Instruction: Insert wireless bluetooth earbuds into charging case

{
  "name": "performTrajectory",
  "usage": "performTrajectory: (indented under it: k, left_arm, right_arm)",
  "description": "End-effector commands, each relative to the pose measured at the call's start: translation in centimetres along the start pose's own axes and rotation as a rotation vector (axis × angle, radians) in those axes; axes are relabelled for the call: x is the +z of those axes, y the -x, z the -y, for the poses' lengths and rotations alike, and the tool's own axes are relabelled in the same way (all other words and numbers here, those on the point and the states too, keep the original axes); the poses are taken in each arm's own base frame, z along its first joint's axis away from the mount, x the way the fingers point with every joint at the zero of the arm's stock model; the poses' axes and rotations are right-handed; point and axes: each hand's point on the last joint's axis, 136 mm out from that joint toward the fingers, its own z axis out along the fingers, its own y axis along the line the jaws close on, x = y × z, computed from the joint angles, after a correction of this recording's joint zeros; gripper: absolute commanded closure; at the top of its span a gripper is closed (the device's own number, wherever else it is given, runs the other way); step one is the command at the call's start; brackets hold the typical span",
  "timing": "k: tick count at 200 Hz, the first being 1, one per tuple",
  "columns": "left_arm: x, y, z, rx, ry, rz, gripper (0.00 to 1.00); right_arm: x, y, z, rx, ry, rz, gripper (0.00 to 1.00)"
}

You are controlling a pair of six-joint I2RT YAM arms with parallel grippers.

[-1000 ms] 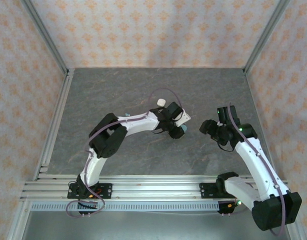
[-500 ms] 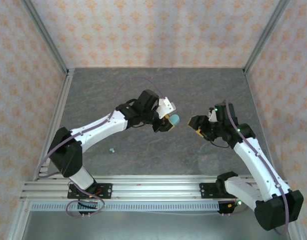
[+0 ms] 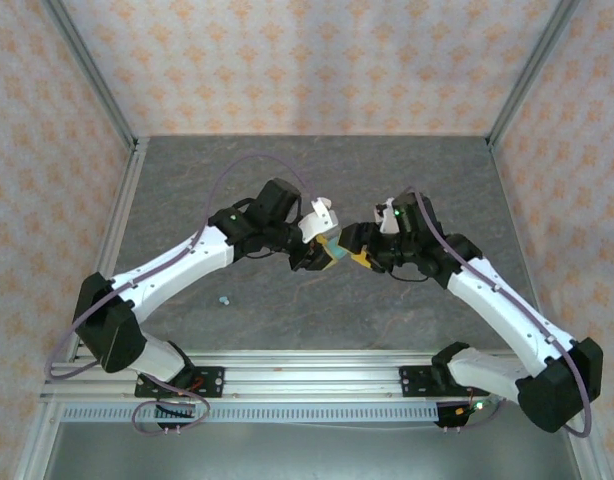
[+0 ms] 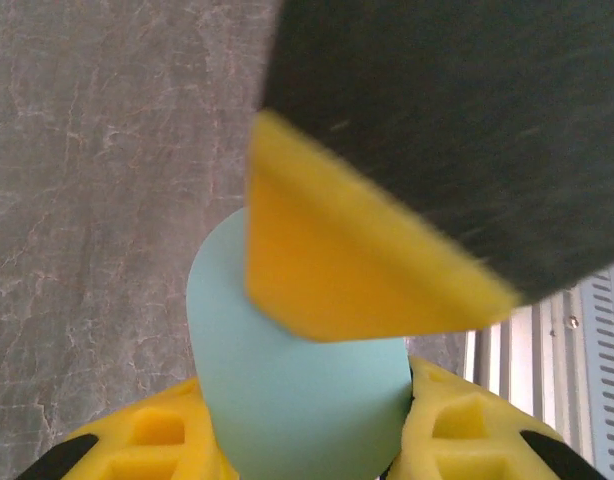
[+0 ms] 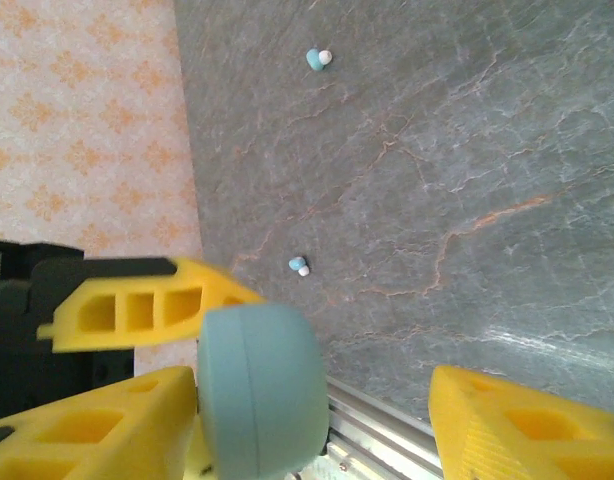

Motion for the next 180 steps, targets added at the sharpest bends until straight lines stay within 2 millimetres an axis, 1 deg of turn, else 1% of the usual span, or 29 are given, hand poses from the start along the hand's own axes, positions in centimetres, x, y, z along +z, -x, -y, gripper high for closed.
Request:
performTrajectory:
  k: [1, 26, 57, 77, 87, 94, 106, 117, 125, 141, 153, 165, 180]
  left_arm:
    - [-1.1, 0.0, 1.3, 0.027, -0.035, 0.007, 0.71]
    - [-1.5, -0.1, 1.6, 0.030, -0.042, 0.006, 0.71]
    - [-2.0, 0.2, 1.8, 0.037, -0.039, 0.017, 0.70]
    - [-2.4, 0.4, 1.5, 0.038, -0.018, 0.029, 0.67]
    - [-2.7, 0.7, 1.3, 0.038, -0.004, 0.043, 0.64]
    - [-2.9, 0.9, 1.1, 0.034, 0.007, 0.052, 0.61]
    - [-3.3, 1.3, 0.6, 0.025, 0.026, 0.079, 0.53]
    - [-3.9, 1.9, 0.2, 0.014, 0.049, 0.115, 0.43]
    - [-4.4, 2.1, -0.5, -0.002, 0.087, 0.141, 0.38]
    - [-6.2, 2.9, -1.7, -0.023, 0.158, 0.219, 0.29]
    - [-7.8, 3.7, -2.2, -0.047, 0.176, 0.319, 0.24]
    - [-9.5, 4.5, -2.1, -0.052, 0.178, 0.413, 0.21]
    - [-10.5, 4.8, -1.6, -0.049, 0.156, 0.483, 0.19]
  right_arm:
    - [0.0, 0.6, -2.2, -0.007, 0.066, 0.009, 0.37]
    - [0.3, 0.6, -3.3, -0.005, 0.107, -0.006, 0.44]
    - [0.4, 0.3, -4.1, -0.001, 0.143, -0.034, 0.63]
    - [0.5, -0.1, -4.4, 0.011, 0.160, -0.052, 0.75]
    - [0.5, -0.2, -4.4, 0.024, 0.167, -0.054, 0.79]
    - [0.5, -0.1, -4.5, 0.036, 0.174, -0.049, 0.81]
    - [0.5, 0.1, -4.7, 0.063, 0.195, -0.038, 0.84]
    - [0.4, 0.2, -5.0, 0.091, 0.224, -0.025, 0.85]
    - [0.3, 0.4, -5.3, 0.114, 0.246, -0.015, 0.86]
    - [-0.1, 0.9, -6.0, 0.166, 0.298, 0.011, 0.86]
    - [-0.7, 1.3, -6.7, 0.198, 0.339, 0.036, 0.87]
    - [-1.2, 1.6, -7.3, 0.221, 0.366, 0.055, 0.87]
    - [-1.8, 1.9, -7.9, 0.235, 0.383, 0.073, 0.87]
